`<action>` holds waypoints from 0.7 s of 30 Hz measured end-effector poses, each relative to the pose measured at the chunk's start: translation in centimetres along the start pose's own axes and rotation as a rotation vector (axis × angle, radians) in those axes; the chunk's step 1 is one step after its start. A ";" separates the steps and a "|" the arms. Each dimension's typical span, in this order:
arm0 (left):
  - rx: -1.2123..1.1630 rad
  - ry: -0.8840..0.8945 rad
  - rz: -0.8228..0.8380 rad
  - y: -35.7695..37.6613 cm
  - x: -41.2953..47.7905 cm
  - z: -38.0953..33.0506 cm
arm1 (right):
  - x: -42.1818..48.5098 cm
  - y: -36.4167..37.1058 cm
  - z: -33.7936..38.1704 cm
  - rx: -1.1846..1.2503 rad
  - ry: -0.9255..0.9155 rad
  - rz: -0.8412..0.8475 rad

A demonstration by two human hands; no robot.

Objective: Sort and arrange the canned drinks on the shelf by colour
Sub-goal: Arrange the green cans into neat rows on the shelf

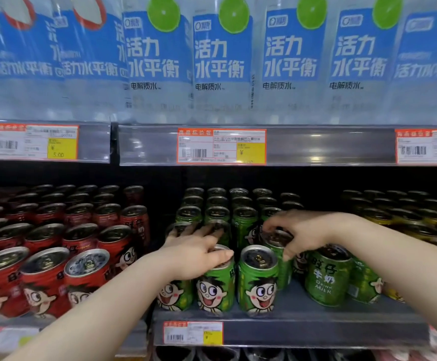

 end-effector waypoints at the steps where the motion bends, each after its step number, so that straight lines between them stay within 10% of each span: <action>1: 0.004 0.000 -0.002 -0.1 -0.1 0.0 | 0.5 -0.1 0.1 0.017 -0.013 -0.022; 21: -0.034 -0.023 -0.029 -0.6 -0.5 -0.2 | 3.2 -0.4 1.7 0.224 -0.048 -0.178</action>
Point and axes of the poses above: each hand's wrist, its own x-axis towards the middle knuckle, its own y-axis out of the palm, z = x × y, the point moved 8 cm from there along x, towards the middle knuckle, and after that the axes turned 3 degrees about x, right-handed, at the moved point
